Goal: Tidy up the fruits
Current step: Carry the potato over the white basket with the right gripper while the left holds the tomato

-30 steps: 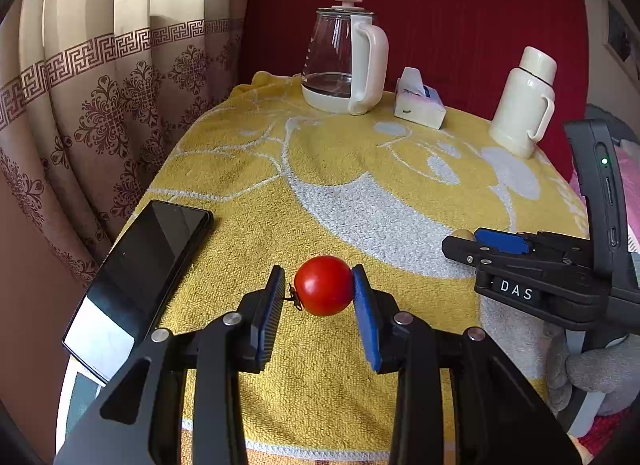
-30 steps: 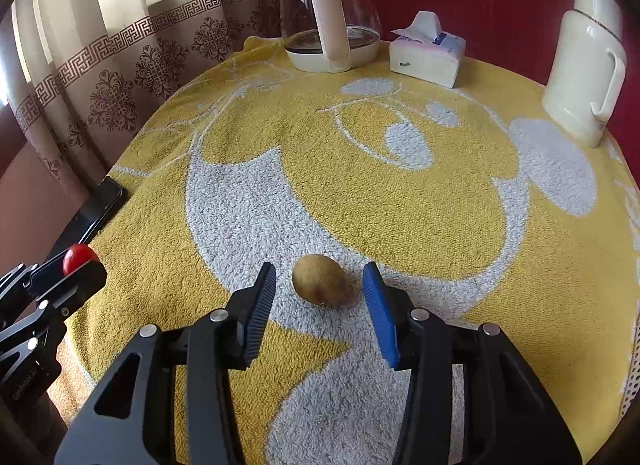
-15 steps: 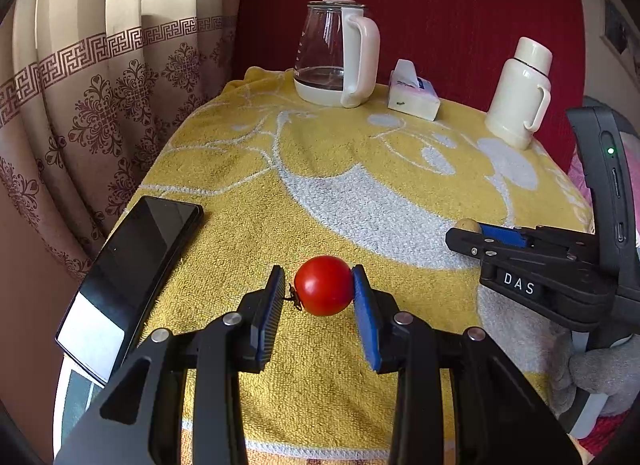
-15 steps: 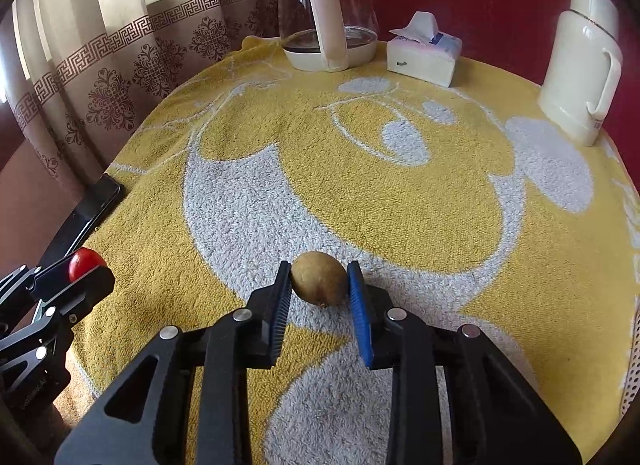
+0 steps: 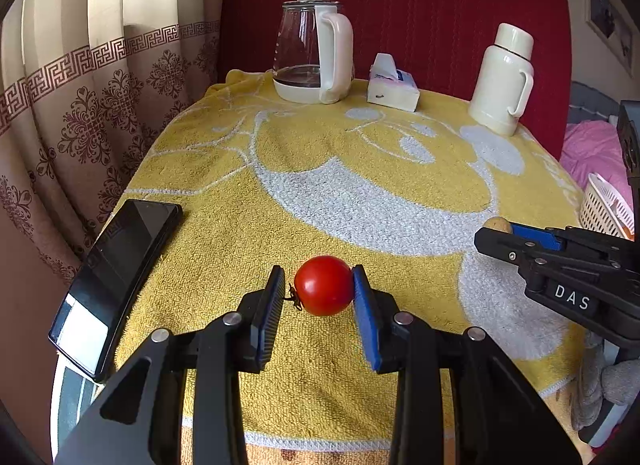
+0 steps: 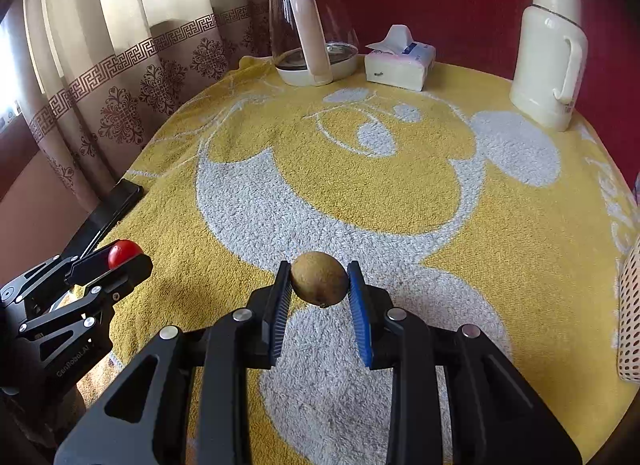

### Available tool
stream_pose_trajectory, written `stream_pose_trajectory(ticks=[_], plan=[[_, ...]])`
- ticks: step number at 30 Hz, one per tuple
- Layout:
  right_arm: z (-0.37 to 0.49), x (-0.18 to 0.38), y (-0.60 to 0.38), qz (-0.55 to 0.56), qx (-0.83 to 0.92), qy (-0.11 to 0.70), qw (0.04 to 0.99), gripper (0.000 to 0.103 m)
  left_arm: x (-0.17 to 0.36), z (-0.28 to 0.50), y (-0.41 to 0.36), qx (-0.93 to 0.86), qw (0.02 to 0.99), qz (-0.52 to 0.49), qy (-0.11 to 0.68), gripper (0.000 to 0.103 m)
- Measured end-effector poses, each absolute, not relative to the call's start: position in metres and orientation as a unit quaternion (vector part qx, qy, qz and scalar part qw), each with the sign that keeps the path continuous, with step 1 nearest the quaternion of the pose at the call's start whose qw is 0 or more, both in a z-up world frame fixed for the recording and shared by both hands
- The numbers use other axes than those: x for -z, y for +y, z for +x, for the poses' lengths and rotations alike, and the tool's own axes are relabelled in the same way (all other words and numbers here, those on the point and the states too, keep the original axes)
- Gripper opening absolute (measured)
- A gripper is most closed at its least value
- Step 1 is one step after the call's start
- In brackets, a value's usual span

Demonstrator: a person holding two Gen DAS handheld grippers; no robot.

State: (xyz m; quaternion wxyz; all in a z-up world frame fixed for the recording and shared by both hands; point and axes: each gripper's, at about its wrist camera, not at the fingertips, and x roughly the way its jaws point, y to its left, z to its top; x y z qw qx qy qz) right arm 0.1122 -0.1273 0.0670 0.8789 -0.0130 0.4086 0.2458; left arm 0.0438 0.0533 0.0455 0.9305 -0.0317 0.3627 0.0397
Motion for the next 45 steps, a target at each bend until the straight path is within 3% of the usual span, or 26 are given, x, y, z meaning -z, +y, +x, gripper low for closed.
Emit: stream_pose_trajectory(ticks=[30,45], plan=[[0.054,-0.083,-0.263,0.069,-0.167,0.375,0.909,0.029,-0.035,0.034,-0.004,0.003,0.927,0.007,0.374,0.035],[0.047,-0.107,-0.382,0.143,-0.058,0.323,0.934,0.029,-0.035,0.035,-0.025,0.018,0.926,0.016,0.378,0.035]])
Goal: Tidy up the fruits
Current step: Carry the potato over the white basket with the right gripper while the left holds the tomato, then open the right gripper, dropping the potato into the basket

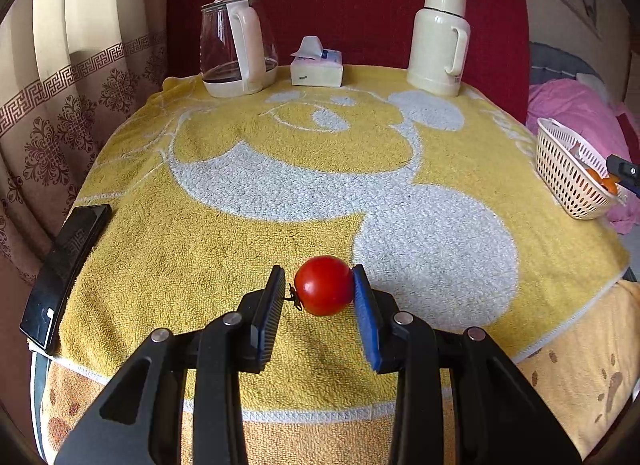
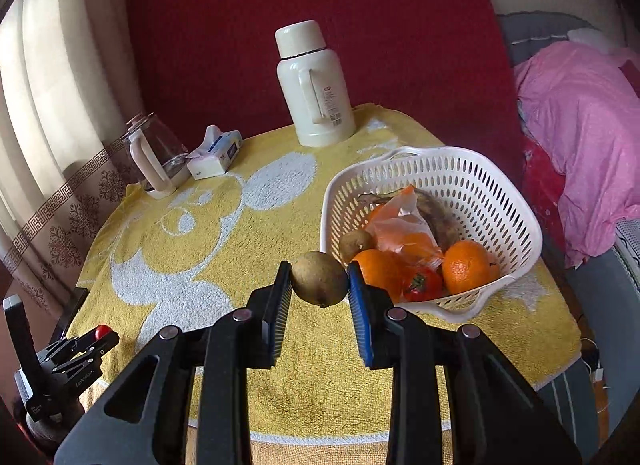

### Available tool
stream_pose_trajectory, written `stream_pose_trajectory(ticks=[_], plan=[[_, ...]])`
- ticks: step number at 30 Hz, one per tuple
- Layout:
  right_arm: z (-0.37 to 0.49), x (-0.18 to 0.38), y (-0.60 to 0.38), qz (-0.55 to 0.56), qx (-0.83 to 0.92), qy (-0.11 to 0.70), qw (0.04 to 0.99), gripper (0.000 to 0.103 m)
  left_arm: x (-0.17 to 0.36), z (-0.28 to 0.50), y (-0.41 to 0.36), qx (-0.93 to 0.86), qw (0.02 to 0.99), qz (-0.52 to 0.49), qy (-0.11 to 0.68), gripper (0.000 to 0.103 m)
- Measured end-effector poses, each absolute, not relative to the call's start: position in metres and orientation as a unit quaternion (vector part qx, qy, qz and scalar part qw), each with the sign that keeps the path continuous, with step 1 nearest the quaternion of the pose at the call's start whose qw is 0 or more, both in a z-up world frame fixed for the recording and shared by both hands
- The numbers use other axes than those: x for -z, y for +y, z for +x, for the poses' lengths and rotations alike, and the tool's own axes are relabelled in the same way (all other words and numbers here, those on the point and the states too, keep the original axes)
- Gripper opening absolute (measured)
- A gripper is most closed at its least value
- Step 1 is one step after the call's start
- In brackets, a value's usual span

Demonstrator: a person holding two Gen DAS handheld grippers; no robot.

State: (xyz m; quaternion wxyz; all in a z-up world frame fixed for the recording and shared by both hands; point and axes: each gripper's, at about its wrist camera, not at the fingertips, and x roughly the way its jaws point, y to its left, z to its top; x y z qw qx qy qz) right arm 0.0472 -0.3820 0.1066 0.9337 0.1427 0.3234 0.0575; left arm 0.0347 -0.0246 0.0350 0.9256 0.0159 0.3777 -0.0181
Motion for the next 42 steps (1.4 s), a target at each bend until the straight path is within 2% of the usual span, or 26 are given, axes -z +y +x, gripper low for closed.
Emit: stream_pose_trajectory(ticks=[11,42], plan=[[0.069,-0.094,-0.436,0.202,-0.013,0.33,0.922,0.029,-0.032,0.036,-0.025,0.018,0.923,0.015,0.384,0.035],[0.066,-0.086,-0.451,0.242,-0.017,0.321,0.915,0.031,-0.028,0.037,-0.027,0.015,0.922,0.02,0.386,0.035]])
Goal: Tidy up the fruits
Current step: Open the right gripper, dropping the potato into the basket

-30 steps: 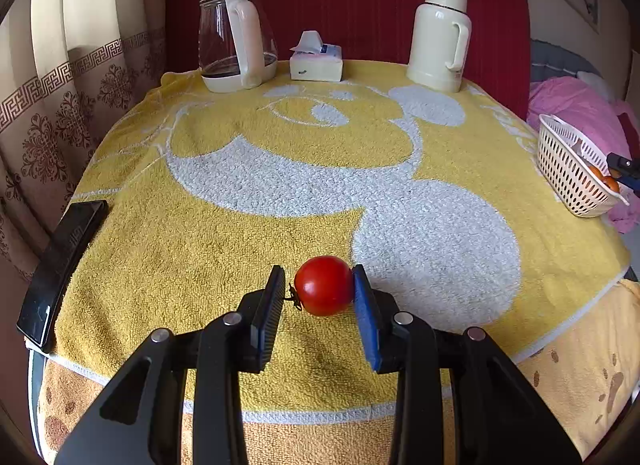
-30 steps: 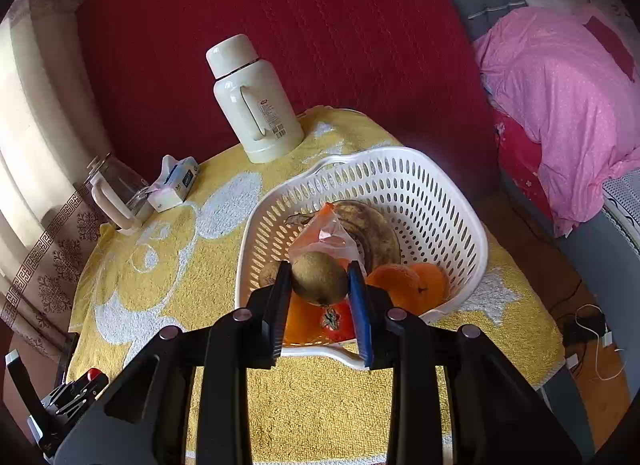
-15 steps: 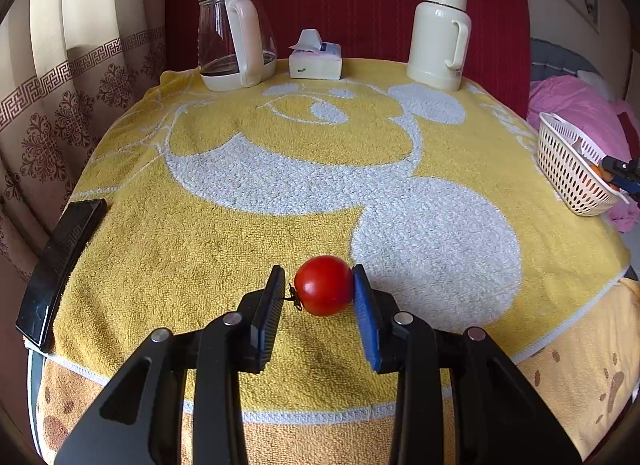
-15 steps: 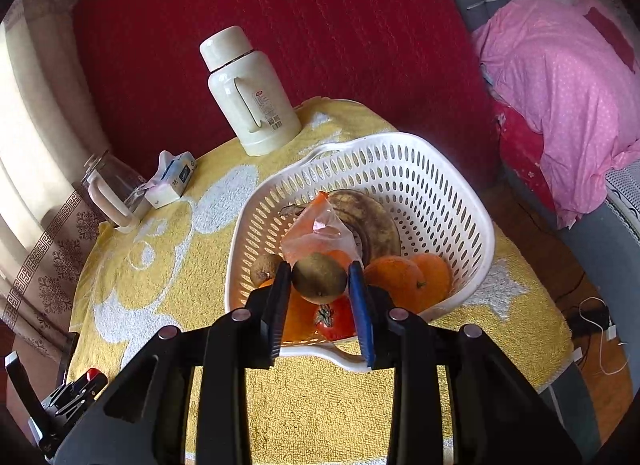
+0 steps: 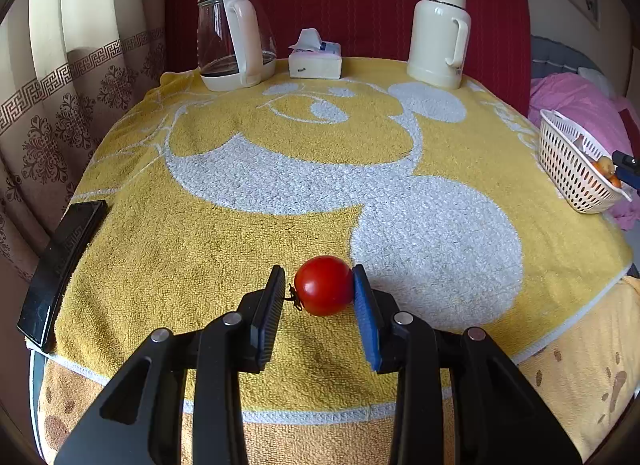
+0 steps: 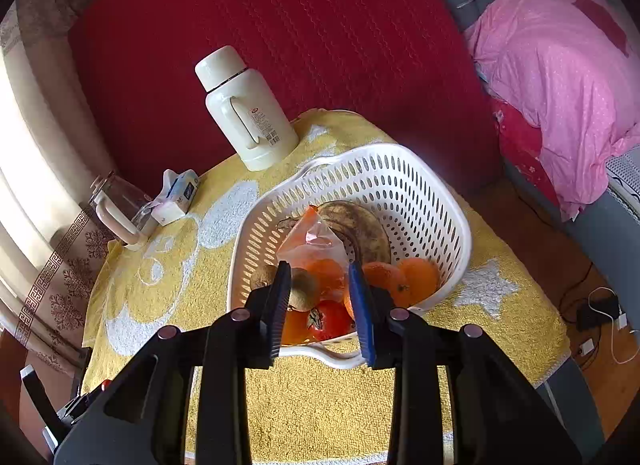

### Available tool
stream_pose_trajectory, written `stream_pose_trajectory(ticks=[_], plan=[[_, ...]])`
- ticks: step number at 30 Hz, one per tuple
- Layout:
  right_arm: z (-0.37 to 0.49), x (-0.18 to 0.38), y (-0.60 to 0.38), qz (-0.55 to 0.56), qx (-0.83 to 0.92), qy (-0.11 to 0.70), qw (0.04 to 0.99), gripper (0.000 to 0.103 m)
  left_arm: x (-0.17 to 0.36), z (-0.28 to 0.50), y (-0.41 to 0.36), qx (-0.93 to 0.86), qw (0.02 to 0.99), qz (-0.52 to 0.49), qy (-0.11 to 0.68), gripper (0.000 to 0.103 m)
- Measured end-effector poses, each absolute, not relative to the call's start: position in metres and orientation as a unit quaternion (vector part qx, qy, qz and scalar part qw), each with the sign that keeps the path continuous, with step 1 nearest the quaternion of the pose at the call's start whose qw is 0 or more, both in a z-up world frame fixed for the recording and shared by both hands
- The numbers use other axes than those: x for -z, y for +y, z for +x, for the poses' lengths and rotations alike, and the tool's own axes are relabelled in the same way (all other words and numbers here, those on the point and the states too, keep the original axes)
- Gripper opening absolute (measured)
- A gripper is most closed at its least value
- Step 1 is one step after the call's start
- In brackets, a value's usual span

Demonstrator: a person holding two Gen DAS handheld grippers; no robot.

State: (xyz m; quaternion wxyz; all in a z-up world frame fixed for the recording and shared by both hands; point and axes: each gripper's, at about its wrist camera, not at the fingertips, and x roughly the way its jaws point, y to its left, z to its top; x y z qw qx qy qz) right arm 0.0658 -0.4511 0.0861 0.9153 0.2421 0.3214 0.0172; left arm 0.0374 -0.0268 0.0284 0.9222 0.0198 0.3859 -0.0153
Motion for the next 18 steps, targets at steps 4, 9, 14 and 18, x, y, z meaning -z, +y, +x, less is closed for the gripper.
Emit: stream_pose_trajectory(ticks=[4,9,14,18], plan=[[0.066,-0.086,-0.445,0.224,-0.014,0.32,0.92,0.031,-0.029,0.037,-0.028,0.014,0.922,0.022,0.386,0.035],[0.068,-0.084,-0.441,0.215,-0.012,0.323,0.922,0.031,-0.03,0.037,-0.029,0.014,0.922,0.024,0.386,0.035],[0.067,-0.084,-0.442,0.224,-0.015,0.322,0.92,0.031,-0.035,0.037,-0.037,0.023,0.923,0.027,0.382,0.035],[0.06,-0.092,-0.45,0.235,-0.01,0.305,0.923,0.032,-0.047,0.039,-0.051,0.04,0.927,0.034,0.371,0.035]])
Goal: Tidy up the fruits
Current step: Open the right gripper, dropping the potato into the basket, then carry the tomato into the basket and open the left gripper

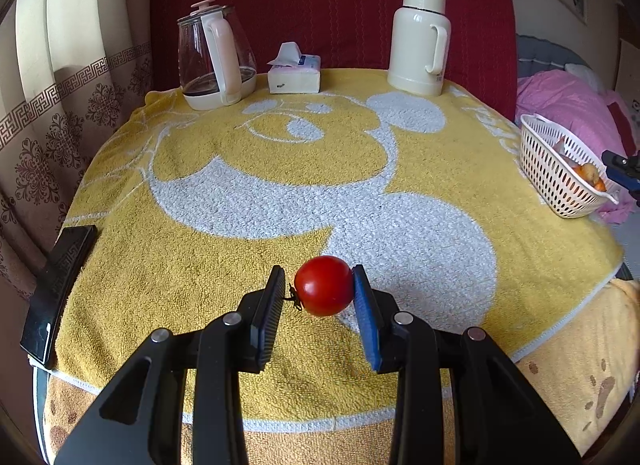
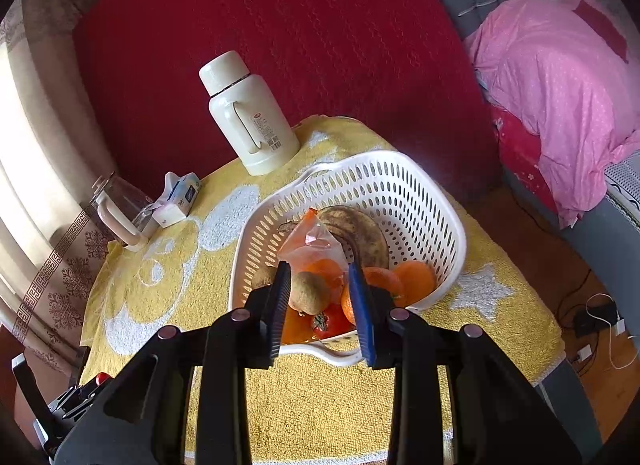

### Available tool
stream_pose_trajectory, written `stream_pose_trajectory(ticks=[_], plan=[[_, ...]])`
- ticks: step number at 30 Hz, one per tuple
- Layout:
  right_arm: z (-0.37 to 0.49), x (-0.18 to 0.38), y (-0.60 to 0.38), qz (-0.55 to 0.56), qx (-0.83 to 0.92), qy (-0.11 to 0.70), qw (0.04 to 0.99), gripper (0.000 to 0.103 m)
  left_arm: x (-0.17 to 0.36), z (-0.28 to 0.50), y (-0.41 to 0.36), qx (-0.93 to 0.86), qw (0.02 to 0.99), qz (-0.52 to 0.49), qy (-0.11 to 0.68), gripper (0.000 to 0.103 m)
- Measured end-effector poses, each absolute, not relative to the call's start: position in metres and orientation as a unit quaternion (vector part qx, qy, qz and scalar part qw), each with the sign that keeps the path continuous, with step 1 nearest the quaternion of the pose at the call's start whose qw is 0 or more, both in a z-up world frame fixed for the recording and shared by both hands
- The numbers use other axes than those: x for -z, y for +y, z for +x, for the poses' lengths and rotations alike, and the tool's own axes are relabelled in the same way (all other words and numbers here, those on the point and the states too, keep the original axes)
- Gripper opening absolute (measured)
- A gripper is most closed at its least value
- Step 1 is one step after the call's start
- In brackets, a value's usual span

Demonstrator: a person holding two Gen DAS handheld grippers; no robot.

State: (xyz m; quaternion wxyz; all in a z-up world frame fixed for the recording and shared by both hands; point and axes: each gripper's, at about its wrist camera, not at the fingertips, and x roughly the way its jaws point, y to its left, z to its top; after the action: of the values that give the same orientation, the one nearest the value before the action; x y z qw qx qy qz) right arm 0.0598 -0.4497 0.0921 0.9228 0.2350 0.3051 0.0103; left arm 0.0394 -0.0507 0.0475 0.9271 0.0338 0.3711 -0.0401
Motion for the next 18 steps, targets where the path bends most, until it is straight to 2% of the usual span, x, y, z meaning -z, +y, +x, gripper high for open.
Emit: stream_pose_trajectory(ticks=[1,3,6,9,18], plan=[[0.056,-0.095,-0.453,0.237,-0.004,0.298,0.925,0.045,-0.051,0.04,-0.055,0.046,0.928,0.035,0.368,0.035],[0.046,-0.1,-0.461,0.24,0.018,0.276,0.931,0.062,-0.059,0.042,-0.066,0.061,0.93,0.039,0.361,0.035],[0.037,-0.103,-0.471,0.233,0.042,0.26,0.936,0.062,-0.069,0.046,-0.086,0.091,0.93,0.045,0.353,0.035],[0.031,-0.097,-0.486,0.251,0.064,0.251,0.933,0.072,-0.076,0.053,-0.111,0.132,0.926,0.047,0.351,0.035],[0.031,-0.081,-0.491,0.246,0.082,0.253,0.932,0.072,-0.087,0.084,-0.194,0.236,0.906,0.054,0.348,0.035]])
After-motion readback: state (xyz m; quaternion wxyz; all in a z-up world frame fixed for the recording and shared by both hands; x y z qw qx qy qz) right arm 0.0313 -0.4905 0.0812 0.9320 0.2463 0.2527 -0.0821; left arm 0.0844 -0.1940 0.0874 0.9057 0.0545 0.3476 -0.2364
